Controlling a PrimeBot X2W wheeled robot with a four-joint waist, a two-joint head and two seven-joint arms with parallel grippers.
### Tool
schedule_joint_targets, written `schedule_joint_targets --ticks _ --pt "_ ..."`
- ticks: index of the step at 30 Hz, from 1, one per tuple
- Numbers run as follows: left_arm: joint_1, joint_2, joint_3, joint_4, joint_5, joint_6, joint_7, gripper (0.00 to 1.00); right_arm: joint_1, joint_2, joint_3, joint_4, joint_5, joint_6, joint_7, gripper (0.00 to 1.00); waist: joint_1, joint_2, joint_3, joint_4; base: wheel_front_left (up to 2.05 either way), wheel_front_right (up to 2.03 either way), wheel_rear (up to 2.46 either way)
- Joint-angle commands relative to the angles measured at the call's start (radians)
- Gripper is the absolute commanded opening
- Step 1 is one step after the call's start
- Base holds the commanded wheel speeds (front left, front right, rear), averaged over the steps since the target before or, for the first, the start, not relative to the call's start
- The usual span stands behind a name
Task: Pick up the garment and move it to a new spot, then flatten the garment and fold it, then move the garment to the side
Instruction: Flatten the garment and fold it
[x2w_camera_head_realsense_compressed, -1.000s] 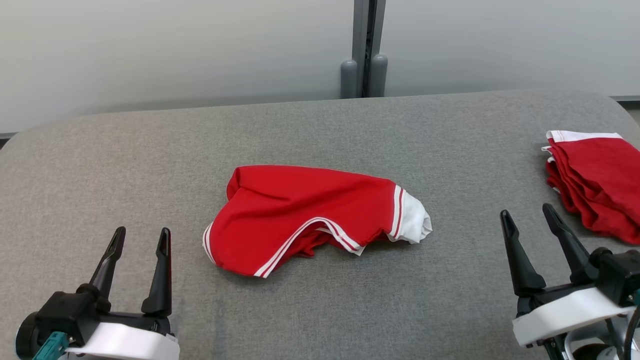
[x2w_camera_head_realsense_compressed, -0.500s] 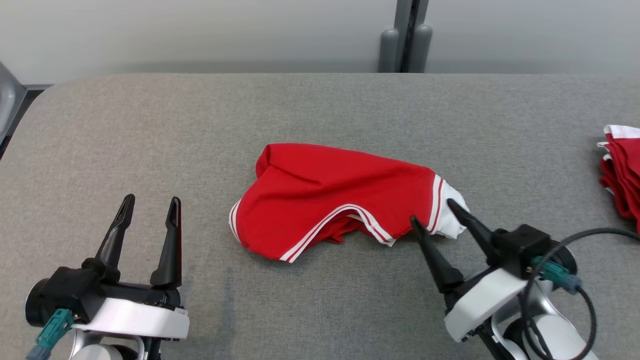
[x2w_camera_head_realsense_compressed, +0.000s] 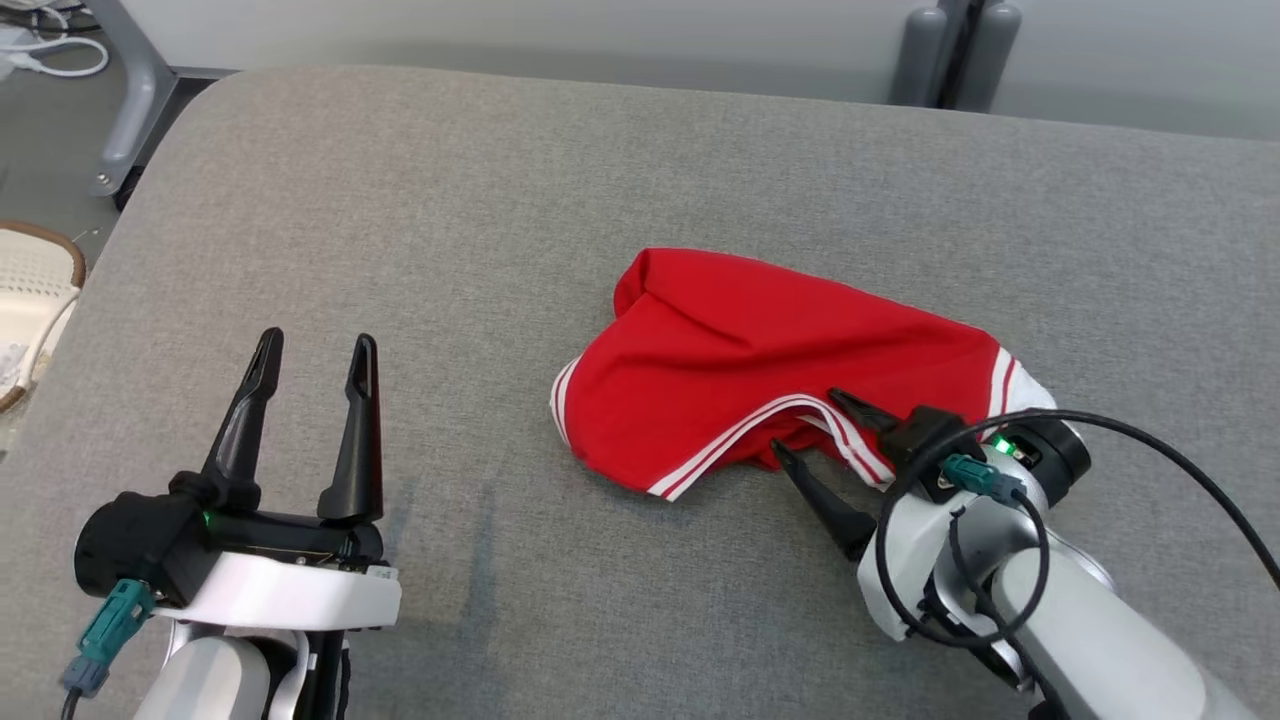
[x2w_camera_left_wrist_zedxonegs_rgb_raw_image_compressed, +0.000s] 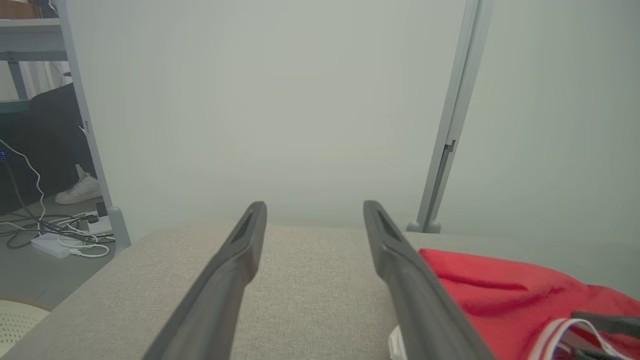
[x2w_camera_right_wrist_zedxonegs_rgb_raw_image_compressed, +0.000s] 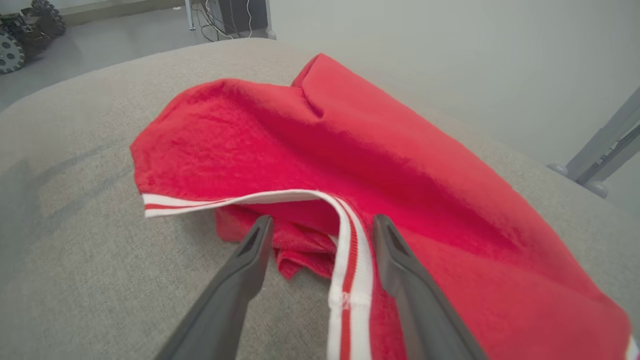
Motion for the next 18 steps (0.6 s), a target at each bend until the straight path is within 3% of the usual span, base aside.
schedule_joint_targets --ticks 1,5,6,7,12,18 --pt "-0.02 -0.01 0.007 -0.003 0.01 -0.009 -0.005 1.0 -0.026 -0.019 0.014 0.03 -0.009 0.0 0.008 1.0 0.0 0.0 0.007 0.018 0.0 0.0 0.0" --pt "-0.039 -0.033 0.024 -0.017 0.032 -0.027 -0.007 1.0 -0.08 -0.04 0.049 0.109 -0.038 0.0 0.037 1.0 0.0 0.0 0.011 0.037 0.0 0.0 0.0" --pt "-0.042 -0.042 0.03 -0.021 0.036 -0.034 -0.006 1.0 -0.093 -0.042 0.05 0.123 -0.039 0.0 0.035 0.42 0.0 0.0 0.012 0.042 0.0 0.0 0.0" --pt "-0.046 -0.05 0.039 -0.03 0.043 -0.038 -0.006 1.0 -0.104 -0.04 0.049 0.133 -0.038 0.0 0.033 0.0 0.0 0.0 0.012 0.046 0.0 0.0 0.0" --pt "-0.039 -0.084 0.083 -0.039 0.077 -0.07 -0.006 1.0 -0.139 -0.032 0.052 0.134 -0.048 0.0 0.007 0.0 0.0 0.0 0.001 0.057 0.0 0.0 0.0" --pt "-0.012 -0.106 0.141 -0.031 0.107 -0.097 -0.007 1.0 -0.172 -0.007 0.087 0.012 -0.036 0.0 -0.016 0.0 0.0 0.0 -0.015 0.047 0.0 0.0 0.0"
